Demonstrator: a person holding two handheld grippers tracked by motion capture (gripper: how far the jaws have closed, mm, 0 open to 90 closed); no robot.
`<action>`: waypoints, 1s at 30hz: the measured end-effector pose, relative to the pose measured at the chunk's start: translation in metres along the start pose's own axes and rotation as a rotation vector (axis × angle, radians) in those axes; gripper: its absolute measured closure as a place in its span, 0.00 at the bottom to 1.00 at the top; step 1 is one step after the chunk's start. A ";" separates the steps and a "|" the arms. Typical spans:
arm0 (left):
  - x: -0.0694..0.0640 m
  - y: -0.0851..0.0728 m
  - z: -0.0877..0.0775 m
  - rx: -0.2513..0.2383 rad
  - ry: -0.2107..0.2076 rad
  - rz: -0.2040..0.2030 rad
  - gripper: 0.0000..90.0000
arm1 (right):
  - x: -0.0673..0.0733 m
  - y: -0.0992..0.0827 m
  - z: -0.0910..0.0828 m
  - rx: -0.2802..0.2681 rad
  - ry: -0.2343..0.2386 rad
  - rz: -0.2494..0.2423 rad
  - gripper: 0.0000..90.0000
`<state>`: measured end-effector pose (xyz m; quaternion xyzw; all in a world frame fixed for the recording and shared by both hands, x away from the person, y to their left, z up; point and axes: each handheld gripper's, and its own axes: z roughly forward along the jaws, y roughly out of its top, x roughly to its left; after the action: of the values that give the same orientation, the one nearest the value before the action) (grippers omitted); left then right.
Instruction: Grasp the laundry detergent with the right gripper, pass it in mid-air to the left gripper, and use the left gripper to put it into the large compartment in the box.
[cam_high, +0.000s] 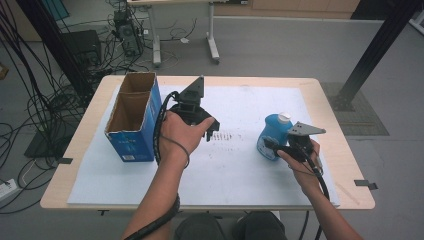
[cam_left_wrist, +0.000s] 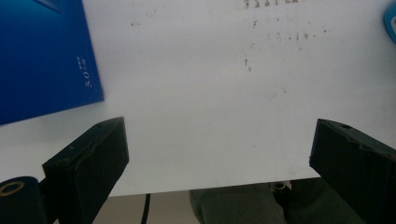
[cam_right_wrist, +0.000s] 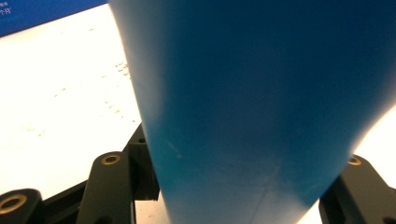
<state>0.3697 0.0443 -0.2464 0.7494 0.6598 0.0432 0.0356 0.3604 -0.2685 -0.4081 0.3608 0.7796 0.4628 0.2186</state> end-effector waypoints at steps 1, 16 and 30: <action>0.000 0.000 0.000 0.000 0.000 0.000 0.06 | 0.000 0.000 0.000 0.000 0.000 0.000 0.47; -0.001 0.000 -0.003 -0.003 0.002 0.002 0.06 | 0.000 0.000 0.000 0.004 -0.002 0.000 0.47; -0.001 -0.001 -0.005 -0.006 0.003 0.005 0.06 | 0.000 0.000 0.000 0.004 -0.002 0.000 0.47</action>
<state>0.3679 0.0438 -0.2420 0.7507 0.6580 0.0465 0.0368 0.3604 -0.2682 -0.4077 0.3618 0.7802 0.4611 0.2187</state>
